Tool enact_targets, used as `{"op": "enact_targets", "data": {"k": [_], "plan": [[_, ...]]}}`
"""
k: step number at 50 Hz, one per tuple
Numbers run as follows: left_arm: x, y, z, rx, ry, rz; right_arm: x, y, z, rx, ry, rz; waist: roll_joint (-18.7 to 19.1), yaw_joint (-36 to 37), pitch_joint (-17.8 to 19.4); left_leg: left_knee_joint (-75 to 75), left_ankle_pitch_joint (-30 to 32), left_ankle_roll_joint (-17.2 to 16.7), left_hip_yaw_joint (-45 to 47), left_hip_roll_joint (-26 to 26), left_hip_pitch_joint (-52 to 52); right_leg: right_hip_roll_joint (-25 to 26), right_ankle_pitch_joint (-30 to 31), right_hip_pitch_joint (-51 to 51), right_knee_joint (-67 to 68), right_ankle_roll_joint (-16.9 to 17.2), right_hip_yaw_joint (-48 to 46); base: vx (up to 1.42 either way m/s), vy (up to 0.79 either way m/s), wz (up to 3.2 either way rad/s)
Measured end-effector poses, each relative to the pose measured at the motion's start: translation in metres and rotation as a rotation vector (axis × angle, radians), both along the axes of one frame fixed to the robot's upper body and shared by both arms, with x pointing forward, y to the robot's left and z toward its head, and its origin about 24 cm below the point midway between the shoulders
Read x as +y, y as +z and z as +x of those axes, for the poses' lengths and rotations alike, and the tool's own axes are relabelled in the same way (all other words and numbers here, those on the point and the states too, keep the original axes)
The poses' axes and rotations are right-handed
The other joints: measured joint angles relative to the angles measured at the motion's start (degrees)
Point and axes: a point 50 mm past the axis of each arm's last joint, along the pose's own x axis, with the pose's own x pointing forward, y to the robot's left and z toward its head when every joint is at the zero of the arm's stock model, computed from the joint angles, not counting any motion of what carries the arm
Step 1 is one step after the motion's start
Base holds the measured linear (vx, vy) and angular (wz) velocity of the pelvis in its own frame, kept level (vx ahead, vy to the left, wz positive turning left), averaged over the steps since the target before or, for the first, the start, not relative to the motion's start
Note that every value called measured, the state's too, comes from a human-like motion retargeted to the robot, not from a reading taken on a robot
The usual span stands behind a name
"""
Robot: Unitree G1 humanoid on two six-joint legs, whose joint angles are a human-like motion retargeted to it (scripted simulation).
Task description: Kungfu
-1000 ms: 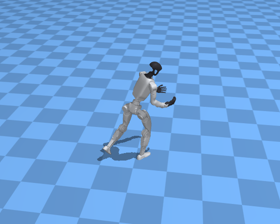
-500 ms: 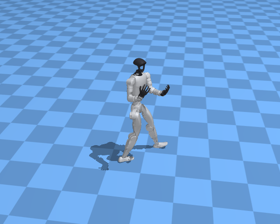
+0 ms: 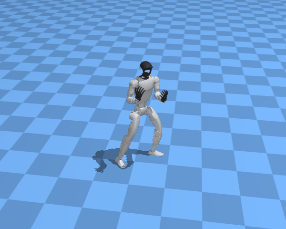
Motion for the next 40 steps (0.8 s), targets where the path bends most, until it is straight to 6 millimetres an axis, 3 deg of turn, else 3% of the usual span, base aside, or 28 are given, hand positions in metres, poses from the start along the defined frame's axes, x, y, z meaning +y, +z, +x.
{"op": "enact_targets", "data": {"k": [5,8,10,14,17,19,22,25,27,29,30,33,35,37,40], "plan": [[0.063,0.018,-0.002,-0.161,0.318,0.230,0.031,0.030,0.012,-0.102,0.053,-0.141,-2.3,7.6,-1.9,-2.0,3.0,0.3,-4.0,-4.1,-2.8,0.9,-3.8,4.1,-0.7,-1.6,-4.3,-0.03,0.10,1.60],[0.092,0.033,-0.007,-0.253,0.545,0.388,0.039,0.055,0.022,-0.180,0.000,-0.264,-4.8,14.9,-4.0,-4.4,6.1,0.5,-7.2,-8.3,-4.9,1.7,-6.1,6.1,-0.6,-1.5,-6.9,-0.02,0.03,2.18],[0.106,0.042,-0.010,-0.297,0.670,0.465,0.035,0.072,0.031,-0.216,-0.102,-0.359,-6.7,20.8,-5.3,-6.4,8.4,0.8,-8.3,-10.6,-6.0,2.2,-7.0,7.2,-0.5,-1.3,-9.9,-0.09,-0.02,2.24],[0.143,0.055,-0.008,-0.275,0.926,0.621,0.004,0.113,0.060,-0.189,-0.405,-0.558,-9.4,31.5,-4.5,-11.3,13.7,-0.4,-12.5,-14.4,-6.6,4.7,-8.0,9.3,-0.8,-0.3,-14.2,-0.19,-0.09,1.96],[0.195,0.054,-0.009,-0.175,1.168,0.768,-0.013,0.134,0.093,-0.101,-0.588,-0.703,-10.4,36.1,-3.1,-15.1,17.4,-1.7,-16.7,-17.9,-5.8,6.8,-8.8,11.2,-1.3,0.0,-15.4,-0.12,-0.10,1.73],[0.240,0.041,-0.016,-0.039,1.353,0.911,-0.020,0.136,0.120,-0.004,-0.700,-0.797,-11.0,38.2,-2.5,-17.2,19.4,-2.4,-18.7,-19.6,-5.0,7.5,-9.2,12.4,-1.5,0.3,-16.4,-0.04,-0.11,1.33],[0.315,0.017,-0.051,0.195,1.651,1.169,-0.029,0.122,0.162,0.182,-0.917,-0.959,-11.2,41.4,-1.9,-19.4,21.5,-3.3,-20.3,-20.4,-3.7,8.2,-9.6,13.6,-1.5,0.6,-17.3,-0.03,-0.10,0.69],[0.378,-0.018,-0.110,0.493,1.966,1.506,-0.028,0.089,0.202,0.436,-1.248,-1.155,-10.4,43.2,-1.5,-20.7,22.6,-4.2,-21.2,-20.6,-2.8,8.8,-10.1,14.3,-1.4,0.5,-17.8,-0.05,-0.06,0.37],[0.410,-0.043,-0.155,0.763,2.094,1.785,-0.047,0.070,0.212,0.702,-1.478,-1.237,-9.9,44.0,-1.2,-21.4,23.3,-4.3,-21.7,-20.9,-2.4,8.9,-10.3,14.7,-1.3,0.6,-18.3,-0.07,-0.02,0.40],[0.428,-0.069,-0.206,1.153,2.097,2.020,-0.060,0.057,0.212,0.879,-1.564,-1.332,-9.9,44.4,-1.0,-22.0,24.0,-4.6,-22.4,-21.3,-2.1,9.1,-10.3,15.0,-1.3,0.8,-18.6,-0.01,-0.06,0.42],[0.431,-0.083,-0.230,-1.292,-1.918,-1.984,-0.064,0.054,0.212,0.918,-1.567,-1.382,-9.9,44.4,-0.9,-22.3,24.4,-4.7,-22.7,-21.4,-1.9,9.1,-10.3,15.2,-1.3,0.9,-18.8,0.02,-0.07,0.32],[0.424,-0.108,-0.291,-1.625,-1.570,-1.881,-0.050,0.052,0.215,0.787,-1.538,-1.413,-9.5,44.1,-1.0,-22.7,24.8,-4.9,-22.5,-21.2,-1.5,9.3,-10.4,15.4,-1.1,0.8,-19.0,0.01,-0.02,0.07],[0.416,-0.119,-0.310,-1.674,-1.578,-1.797,-0.040,0.050,0.214,0.664,-1.542,-1.367,-9.1,44.4,-1.0,-23.1,25.1,-4.7,-22.0,-21.0,-1.3,9.2,-10.5,15.3,-1.0,0.7,-19.0,-0.07,0.03,-0.11],[0.411,-0.122,-0.311,-1.603,-1.715,-1.775,-0.034,0.048,0.213,0.580,-1.530,-1.326,-9.0,44.5,-1.1,-23.5,25.3,-4.6,-21.6,-20.9,-1.2,9.1,-10.6,15.2,-1.0,0.7,-19.0,-0.03,0.01,-0.05],[0.411,-0.117,-0.296,-1.435,-1.923,-1.753,-0.036,0.042,0.212,0.596,-1.518,-1.327,-9.2,44.3,-1.2,-24.5,25.8,-4.7,-21.7,-21.1,-0.8,9.2,-10.6,15.3,-1.2,0.7,-19.1,0.00,-0.07,0.11]]}}
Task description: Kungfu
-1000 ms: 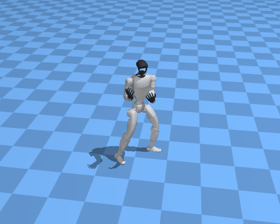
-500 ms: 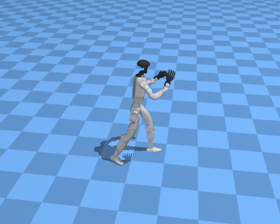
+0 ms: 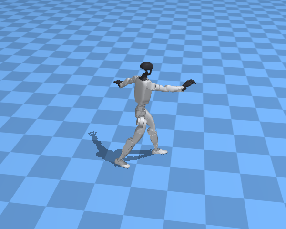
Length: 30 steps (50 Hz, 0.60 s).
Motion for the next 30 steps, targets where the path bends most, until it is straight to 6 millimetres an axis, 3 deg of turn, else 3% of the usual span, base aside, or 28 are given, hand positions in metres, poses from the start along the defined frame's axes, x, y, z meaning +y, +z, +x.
{"op": "enact_targets", "data": {"k": [5,9,12,17,20,23,27,30], "plan": [[0.006,0.029,0.069,-0.149,-0.241,0.153,0.003,0.004,0.001,0.007,0.015,-0.051,-0.4,-1.1,0.1,-1.4,0.7,0.0,-0.3,0.0,0.5,0.4,0.3,0.2,-0.4,0.3,-0.7,0.00,-0.12,0.11],[-0.008,0.077,0.148,-0.348,-0.600,0.308,0.020,0.017,0.000,-0.066,0.089,-0.134,-0.5,-1.8,0.2,-0.7,-0.3,0.8,1.1,1.0,0.4,-0.1,1.2,0.0,-0.5,0.8,-0.5,0.00,-0.08,-0.28],[-0.039,0.122,0.206,-0.493,-0.919,0.412,0.041,0.024,-0.001,-0.119,0.182,-0.164,-0.7,-2.8,0.0,0.5,-1.6,1.7,3.0,2.0,0.3,-0.6,2.5,-0.1,-0.5,1.2,-0.2,0.02,-0.08,-0.50],[-0.129,0.190,0.283,-0.641,-1.427,0.540,0.085,0.034,-0.006,-0.192,0.384,-0.184,-0.4,-5.3,-0.4,2.4,-4.3,3.3,6.8,4.4,0.8,-1.8,5.0,-0.6,-0.5,1.5,1.0,0.03,-0.05,-0.68],[-0.190,0.219,0.310,-0.657,-1.687,0.618,0.114,0.038,-0.011,-0.194,0.494,-0.256,0.2,-7.4,-0.7,3.4,-5.9,4.1,9.5,6.4,1.4,-2.7,6.9,-1.3,-0.4,1.6,1.8,0.02,-0.02,-0.90],[-0.236,0.237,0.324,-0.616,-1.849,0.699,0.142,0.040,-0.018,-0.184,0.577,-0.349,1.2,-9.9,-0.9,4.1,-7.6,4.8,12.6,8.6,2.2,-3.9,8.8,-2.3,-0.3,1.7,2.7,-0.02,0.01,-1.07],[-0.267,0.246,0.337,-0.576,-1.911,0.781,0.175,0.041,-0.032,-0.248,0.668,-0.392,2.6,-13.2,-1.0,4.8,-9.5,5.5,15.3,10.2,3.5,-6.3,10.7,-4.3,-0.1,1.6,4.7,-0.04,0.06,-1.24],[-0.283,0.243,0.343,-0.577,-1.984,0.779,0.186,0.042,-0.043,-0.329,0.723,-0.409,3.5,-15.1,-0.7,5.3,-10.9,6.0,18.5,11.6,4.5,-7.9,11.9,-6.1,-0.1,1.0,6.4,-0.10,0.04,-1.23]]}}
